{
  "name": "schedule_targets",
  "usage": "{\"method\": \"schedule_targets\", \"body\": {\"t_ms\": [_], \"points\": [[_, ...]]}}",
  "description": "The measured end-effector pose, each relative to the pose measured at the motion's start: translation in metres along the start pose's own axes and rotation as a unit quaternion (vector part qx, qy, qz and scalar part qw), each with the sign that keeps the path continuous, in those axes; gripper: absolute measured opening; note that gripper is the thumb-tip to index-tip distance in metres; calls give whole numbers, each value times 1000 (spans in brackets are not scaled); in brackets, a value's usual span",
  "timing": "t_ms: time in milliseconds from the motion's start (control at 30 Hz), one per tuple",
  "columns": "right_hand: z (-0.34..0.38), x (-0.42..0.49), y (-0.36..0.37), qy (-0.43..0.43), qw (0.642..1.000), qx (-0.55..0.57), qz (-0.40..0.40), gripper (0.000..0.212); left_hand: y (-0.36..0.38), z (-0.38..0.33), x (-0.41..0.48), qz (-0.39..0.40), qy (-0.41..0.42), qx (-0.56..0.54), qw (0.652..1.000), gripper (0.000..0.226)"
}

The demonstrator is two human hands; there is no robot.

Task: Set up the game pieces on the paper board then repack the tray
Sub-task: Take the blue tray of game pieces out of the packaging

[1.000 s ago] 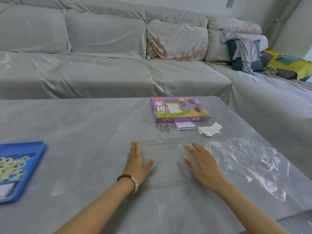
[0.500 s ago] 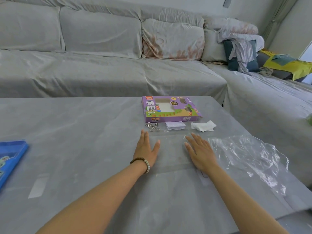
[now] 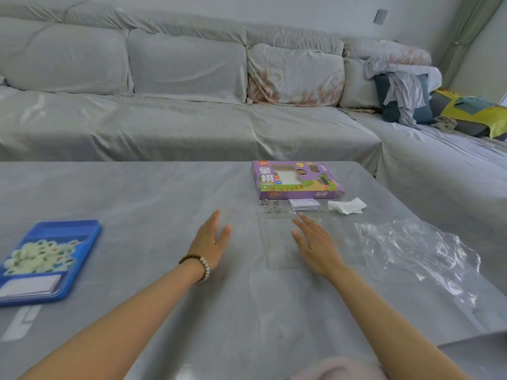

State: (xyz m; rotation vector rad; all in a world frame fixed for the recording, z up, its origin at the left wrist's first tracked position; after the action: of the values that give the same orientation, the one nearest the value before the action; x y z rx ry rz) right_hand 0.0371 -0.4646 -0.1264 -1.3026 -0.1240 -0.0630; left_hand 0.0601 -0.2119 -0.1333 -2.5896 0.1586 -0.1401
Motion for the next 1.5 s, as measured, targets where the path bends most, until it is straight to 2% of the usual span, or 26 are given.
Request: {"method": "schedule_targets", "body": {"t_ms": [100,200,367,467,533,567,633,767,900,1067,1133,1267,1500], "points": [[53,0,13,-48,999,12,19,46,-66,35,-24,-34,-11,110,993,59],[109,0,29,-92,994,14,49,47,-133,77,-47,-64,-55,208,974,61],[199,-7,66,-152,984,23,92,49,-224,132,-87,-130,-115,293,940,69],[253,-24,92,-209,970,5,124,56,-250,161,-109,-109,-200,301,926,70],[282,-32,104,-224,966,20,128,70,-252,171,-117,-94,-213,279,932,70],[293,-33,109,-225,966,34,125,69,-250,173,-120,-96,-204,270,936,68],[308,-32,113,-217,965,88,117,54,-244,170,-124,-110,-180,256,943,65],[323,-25,105,-217,961,157,69,38,-225,161,-136,-110,-124,244,956,67],[328,-15,101,-266,959,94,30,23,-206,155,-149,-121,-82,238,960,90],[328,-8,108,-282,957,56,38,20,-203,155,-150,-137,-80,236,959,96],[333,-5,111,-281,957,45,48,21,-202,154,-151,-132,-79,234,960,100],[344,2,114,-277,958,37,71,19,-203,153,-153,-115,-91,245,958,123],[355,13,117,-281,955,21,92,30,-206,149,-154,-75,-109,275,952,130]]}}
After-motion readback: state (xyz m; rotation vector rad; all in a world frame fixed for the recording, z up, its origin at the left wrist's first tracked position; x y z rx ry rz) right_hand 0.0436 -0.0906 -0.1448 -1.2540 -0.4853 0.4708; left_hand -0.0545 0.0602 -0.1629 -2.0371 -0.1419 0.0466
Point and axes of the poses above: each hand's wrist, its own x-axis towards the middle knuckle, its own y-axis out of the palm, z = x × y, the point moved 2 cm from there along x, towards the middle knuckle, and after that the axes turned 10 degrees about -x, right-handed, at the moved point
